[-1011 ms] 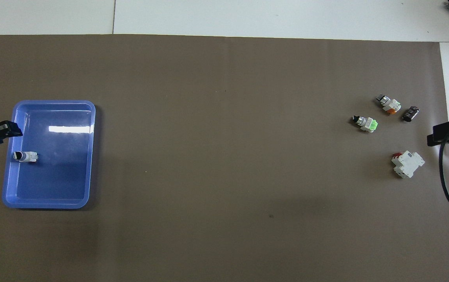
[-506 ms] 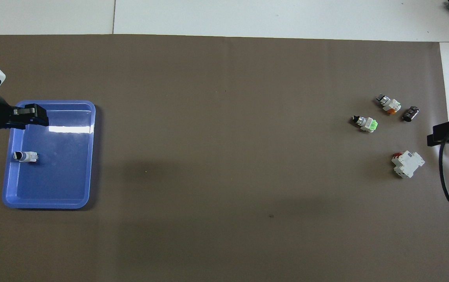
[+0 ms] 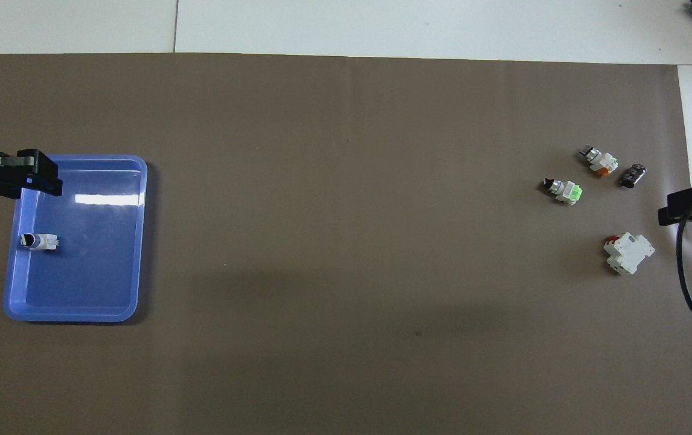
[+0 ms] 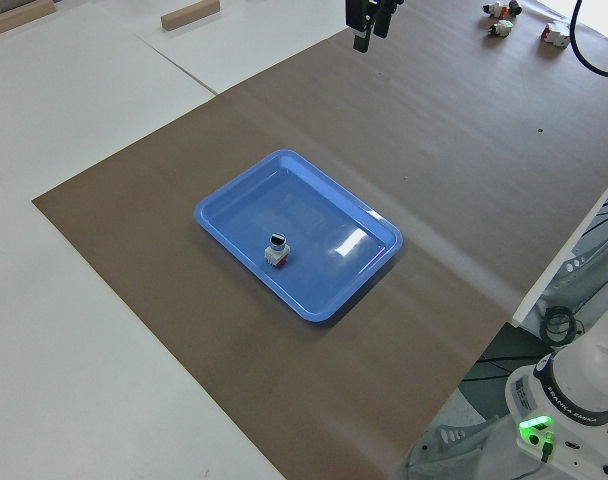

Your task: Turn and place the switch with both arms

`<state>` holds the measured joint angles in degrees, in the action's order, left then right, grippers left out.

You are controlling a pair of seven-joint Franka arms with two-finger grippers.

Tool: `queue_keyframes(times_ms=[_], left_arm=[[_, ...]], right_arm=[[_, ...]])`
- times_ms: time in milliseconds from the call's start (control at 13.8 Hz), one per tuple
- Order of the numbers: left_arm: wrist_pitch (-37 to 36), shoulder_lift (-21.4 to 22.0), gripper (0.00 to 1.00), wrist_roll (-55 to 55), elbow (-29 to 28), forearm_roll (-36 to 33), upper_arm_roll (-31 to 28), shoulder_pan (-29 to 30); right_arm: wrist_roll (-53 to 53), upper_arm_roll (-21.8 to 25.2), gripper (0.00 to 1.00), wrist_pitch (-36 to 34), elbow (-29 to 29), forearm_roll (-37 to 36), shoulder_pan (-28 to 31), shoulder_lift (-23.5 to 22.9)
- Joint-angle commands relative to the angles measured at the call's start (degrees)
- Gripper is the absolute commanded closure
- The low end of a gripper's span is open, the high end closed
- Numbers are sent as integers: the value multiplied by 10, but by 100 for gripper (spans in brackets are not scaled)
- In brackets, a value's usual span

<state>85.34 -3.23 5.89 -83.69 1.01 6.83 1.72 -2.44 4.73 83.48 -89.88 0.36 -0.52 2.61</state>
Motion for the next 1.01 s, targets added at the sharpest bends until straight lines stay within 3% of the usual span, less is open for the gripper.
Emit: queue_keyframes(times_ms=[0,217,289,361,433,939], left_arm=[[-33,-28,45,-1,45,-27,-9,-8],[-54,-13,44,-7,43,-43,-10,-6],[-50,-2,39,-10,40,-48,-9,-6],[-44,2,8,-11,35,-46,-8,-6],[-39,2,0,-13,31,-44,-7,-7],[18,2,0,-11,30,-30,-13,-4]], right_arm=[[-3,-3,0,10,-18,0,2,15],[-3,-2,0,10,-18,-1,3,15],[-3,-1,0,10,-18,-1,3,15],[-3,-2,0,9,-19,0,2,16],[-7,-2,0,14,-21,0,1,16],[-11,14,0,38,-31,16,-22,20]])
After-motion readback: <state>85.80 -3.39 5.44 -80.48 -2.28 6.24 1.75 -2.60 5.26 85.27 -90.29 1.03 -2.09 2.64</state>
